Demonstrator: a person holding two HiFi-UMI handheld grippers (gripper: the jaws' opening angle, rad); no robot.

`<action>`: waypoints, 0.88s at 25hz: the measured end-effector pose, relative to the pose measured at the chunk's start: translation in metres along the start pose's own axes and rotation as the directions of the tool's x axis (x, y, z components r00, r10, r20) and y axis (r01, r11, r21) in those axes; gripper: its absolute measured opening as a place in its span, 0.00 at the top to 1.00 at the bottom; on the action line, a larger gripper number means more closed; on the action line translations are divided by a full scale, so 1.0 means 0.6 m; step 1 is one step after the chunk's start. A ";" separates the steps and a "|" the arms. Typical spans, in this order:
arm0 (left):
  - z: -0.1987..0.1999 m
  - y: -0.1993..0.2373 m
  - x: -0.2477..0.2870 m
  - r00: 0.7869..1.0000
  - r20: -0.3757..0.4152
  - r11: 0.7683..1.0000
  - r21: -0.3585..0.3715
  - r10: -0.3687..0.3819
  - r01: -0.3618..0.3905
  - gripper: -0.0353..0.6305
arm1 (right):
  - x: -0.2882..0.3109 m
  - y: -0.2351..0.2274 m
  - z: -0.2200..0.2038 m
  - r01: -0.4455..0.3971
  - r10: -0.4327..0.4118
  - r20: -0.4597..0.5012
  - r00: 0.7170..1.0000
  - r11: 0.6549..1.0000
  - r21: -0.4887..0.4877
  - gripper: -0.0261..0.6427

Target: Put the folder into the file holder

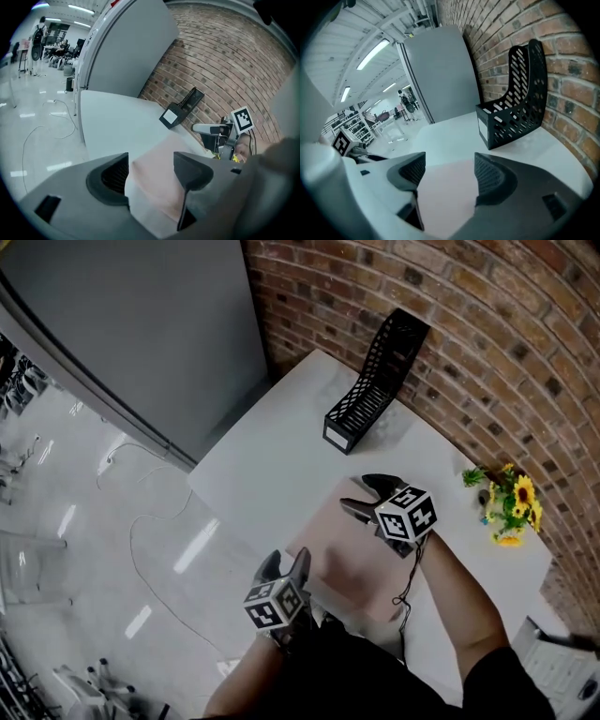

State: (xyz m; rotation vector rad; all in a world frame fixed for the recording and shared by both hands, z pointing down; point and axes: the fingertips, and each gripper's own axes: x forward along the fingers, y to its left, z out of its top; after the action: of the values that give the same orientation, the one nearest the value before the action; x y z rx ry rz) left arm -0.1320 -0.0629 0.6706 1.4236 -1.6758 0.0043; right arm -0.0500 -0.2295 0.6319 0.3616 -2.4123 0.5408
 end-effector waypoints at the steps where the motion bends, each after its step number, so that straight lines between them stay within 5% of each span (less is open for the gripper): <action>1: -0.005 0.004 0.004 1.000 -0.011 1.000 -0.016 0.003 -0.003 0.52 | 0.012 -0.005 -0.006 -0.003 0.003 -0.023 1.000 1.000 0.003 0.46; 22: -0.048 0.037 0.059 0.992 -0.127 0.992 -0.123 -0.016 0.000 0.51 | 0.133 -0.037 -0.079 -0.114 0.130 -0.281 0.951 0.991 0.075 0.39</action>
State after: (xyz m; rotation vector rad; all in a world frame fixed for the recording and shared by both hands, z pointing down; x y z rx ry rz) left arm -0.1289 -0.0680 0.7207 1.3101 -1.5388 -0.0118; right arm -0.0775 -0.2371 0.7229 0.1460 -2.1515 0.6707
